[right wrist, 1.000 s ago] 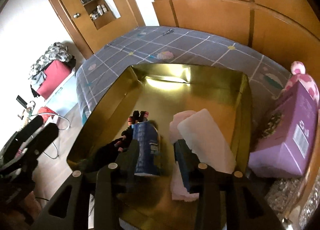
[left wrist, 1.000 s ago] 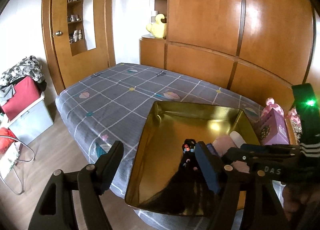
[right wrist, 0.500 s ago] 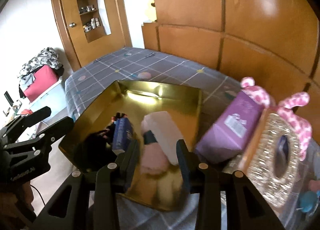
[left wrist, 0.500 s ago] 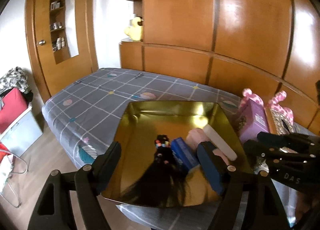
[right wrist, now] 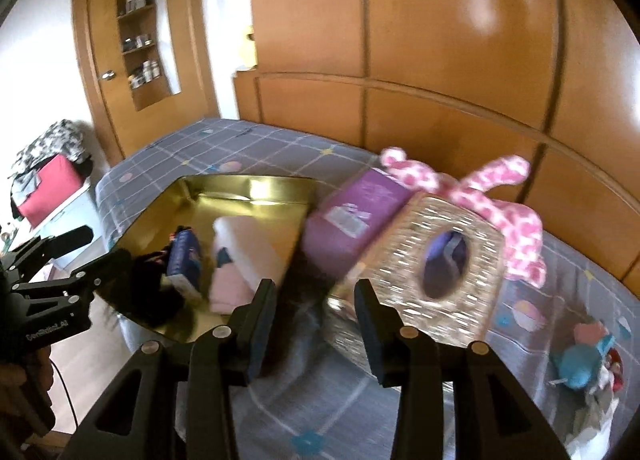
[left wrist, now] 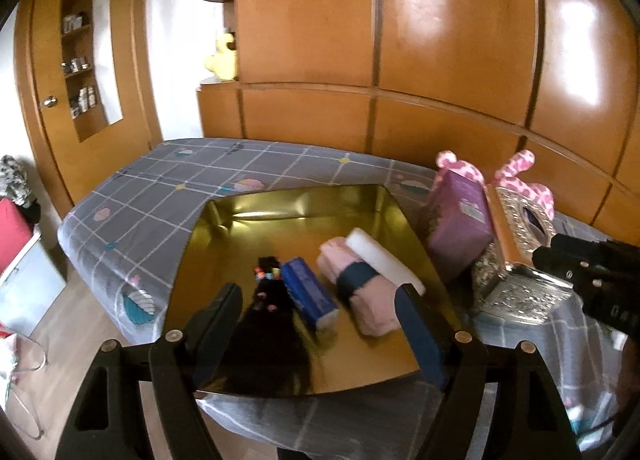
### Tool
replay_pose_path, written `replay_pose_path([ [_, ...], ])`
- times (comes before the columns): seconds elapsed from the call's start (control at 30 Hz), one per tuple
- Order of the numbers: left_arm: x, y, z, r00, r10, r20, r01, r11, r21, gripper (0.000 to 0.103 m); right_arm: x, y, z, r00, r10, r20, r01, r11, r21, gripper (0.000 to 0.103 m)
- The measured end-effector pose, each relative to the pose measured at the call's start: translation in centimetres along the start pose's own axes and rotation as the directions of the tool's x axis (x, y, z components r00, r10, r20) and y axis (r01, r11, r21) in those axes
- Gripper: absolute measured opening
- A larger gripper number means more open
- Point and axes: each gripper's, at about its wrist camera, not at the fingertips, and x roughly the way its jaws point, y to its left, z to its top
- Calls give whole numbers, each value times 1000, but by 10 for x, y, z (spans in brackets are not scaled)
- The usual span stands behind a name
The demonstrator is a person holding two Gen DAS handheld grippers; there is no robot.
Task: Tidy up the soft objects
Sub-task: 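Move both tools away from the tray toward the plush pile, then grasp the teal-and-pink plush with the left tool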
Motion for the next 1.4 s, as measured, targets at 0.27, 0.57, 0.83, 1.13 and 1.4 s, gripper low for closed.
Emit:
replay_pose_path([
  [0.27, -5, -32, 2, 997, -82, -7, 82, 994, 66, 80, -27, -62, -23, 993, -118, -1, 117, 989, 90, 41],
  [0.57, -10, -91, 9, 973, -227, -37, 230, 955, 189, 80, -82, -178, -64, 943, -331, -45, 329, 899, 289, 41],
  [0.83, -16, -168, 1, 923, -371, -106, 384, 854, 351, 80, -152, -301, -122, 833, -540, -118, 502, 649, 571, 42],
  [1.13, -10, -253, -11, 848, -469, -248, 530, 732, 428, 78, -177, -372, -193, 801, -560, -211, 505, 443, 741, 42],
  [1.4, 24, -318, -13, 792, -485, -372, 607, 695, 386, 48, -172, -371, -191, 821, -539, -186, 474, 463, 749, 42],
])
